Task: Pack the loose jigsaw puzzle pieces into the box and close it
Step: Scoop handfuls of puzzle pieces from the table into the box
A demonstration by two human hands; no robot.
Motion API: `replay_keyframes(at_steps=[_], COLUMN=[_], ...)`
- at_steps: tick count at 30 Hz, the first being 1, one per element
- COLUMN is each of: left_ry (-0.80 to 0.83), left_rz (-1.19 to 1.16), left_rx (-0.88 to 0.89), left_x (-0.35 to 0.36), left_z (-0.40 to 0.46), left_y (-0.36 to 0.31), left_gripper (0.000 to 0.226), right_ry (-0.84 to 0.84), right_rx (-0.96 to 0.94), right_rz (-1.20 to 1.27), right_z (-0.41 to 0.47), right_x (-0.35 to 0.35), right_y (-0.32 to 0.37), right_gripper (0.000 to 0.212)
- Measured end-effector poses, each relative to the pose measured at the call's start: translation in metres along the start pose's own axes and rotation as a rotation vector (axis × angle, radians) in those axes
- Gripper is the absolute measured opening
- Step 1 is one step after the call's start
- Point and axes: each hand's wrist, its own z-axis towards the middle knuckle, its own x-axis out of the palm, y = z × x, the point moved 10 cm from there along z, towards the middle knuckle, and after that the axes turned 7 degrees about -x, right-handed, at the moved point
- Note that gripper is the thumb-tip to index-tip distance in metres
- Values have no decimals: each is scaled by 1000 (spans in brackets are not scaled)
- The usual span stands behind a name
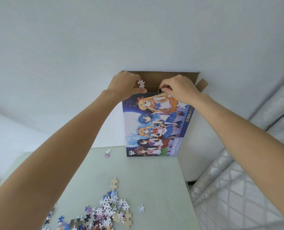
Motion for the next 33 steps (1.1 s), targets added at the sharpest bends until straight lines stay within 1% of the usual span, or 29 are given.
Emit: replay_keyframes(at_steps=[3, 5, 7, 9, 11, 13, 16, 17, 18, 20, 22, 23, 27, 29, 31, 33], left_ry=[-40, -57, -61, -66, -74, -168, -410, -451, -455, -391, -261, -180, 254, 460, 579, 649], left_rz=[10, -55, -116, -121, -87, -109, -219, -253, -288, -365, -424, -442, -366, -305, -261, -202], left_rx=[-6, -27, -20, 16, 91, 157, 237, 242, 232, 165, 38, -34, -273, -368, -435, -483], left_x=[-5, -8, -10, -11, -11, -18, -38, -40, -36, -20, 8, 25, 102, 133, 150, 160], left_z=[2, 2, 1, -1, -7, -22, -71, -91, -113, -156, -200, -223, -327, -388, -445, -494], left_y=[-1, 3, 2, -2, -8, -11, -14, -14, -12, -3, 12, 20, 50, 63, 71, 77], left_gripper=[52, 52, 47, 37, 32, 28, 23, 22, 22, 21, 23, 25, 31, 44, 54, 62], right_ry=[-21, -34, -72, -104, -140, -217, -367, -394, -400, -381, -310, -247, 161, 369, 545, 664], right_rx=[25, 24, 18, 8, 0, -31, -103, -113, -106, -41, 79, 145, 374, 460, 589, 723], right_rz=[0, 8, 30, 65, 88, 79, 37, 43, 61, 119, 195, 239, 377, 357, 296, 279], right_z=[-3, -4, -5, -7, -10, -19, -50, -64, -81, -118, -160, -182, -288, -348, -405, -450], right_x=[1, 2, -2, -5, -8, -15, -22, -19, -11, 17, 57, 81, 177, 216, 245, 266], right_y=[4, 7, 10, 13, 18, 30, 64, 75, 86, 104, 116, 122, 152, 169, 178, 190], right_gripper=[28, 29, 27, 24, 23, 22, 21, 20, 20, 19, 17, 18, 28, 41, 58, 69])
